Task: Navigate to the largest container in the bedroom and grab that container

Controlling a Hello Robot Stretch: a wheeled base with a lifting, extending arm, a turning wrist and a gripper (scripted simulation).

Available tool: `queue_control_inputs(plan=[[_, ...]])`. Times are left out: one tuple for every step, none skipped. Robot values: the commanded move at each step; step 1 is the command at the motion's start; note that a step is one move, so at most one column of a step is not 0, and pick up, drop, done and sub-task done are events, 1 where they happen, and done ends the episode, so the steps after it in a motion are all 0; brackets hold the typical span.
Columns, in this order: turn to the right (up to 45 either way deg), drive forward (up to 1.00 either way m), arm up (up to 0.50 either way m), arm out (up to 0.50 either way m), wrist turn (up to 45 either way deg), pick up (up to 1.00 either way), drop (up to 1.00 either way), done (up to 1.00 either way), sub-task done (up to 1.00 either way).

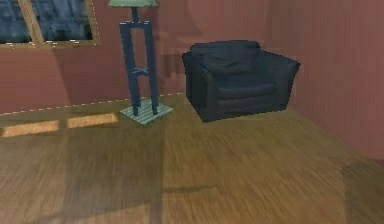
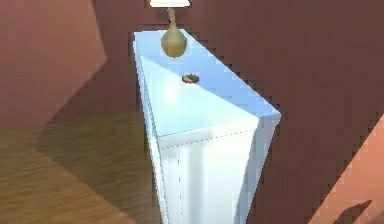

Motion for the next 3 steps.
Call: queue_control_inputs(plan=[[45.0, 0.00, 0.00, 0.00, 0.0, 0.00, 0.00, 0.00, 0.00], [9.0, 0.00, 0.00, 0.00, 0.0, 0.00, 0.00, 0.00, 0.00], [0.0, 0.55, 0.00, 0.00, 0.0, 0.00, 0.00, 0.00, 0.00]])
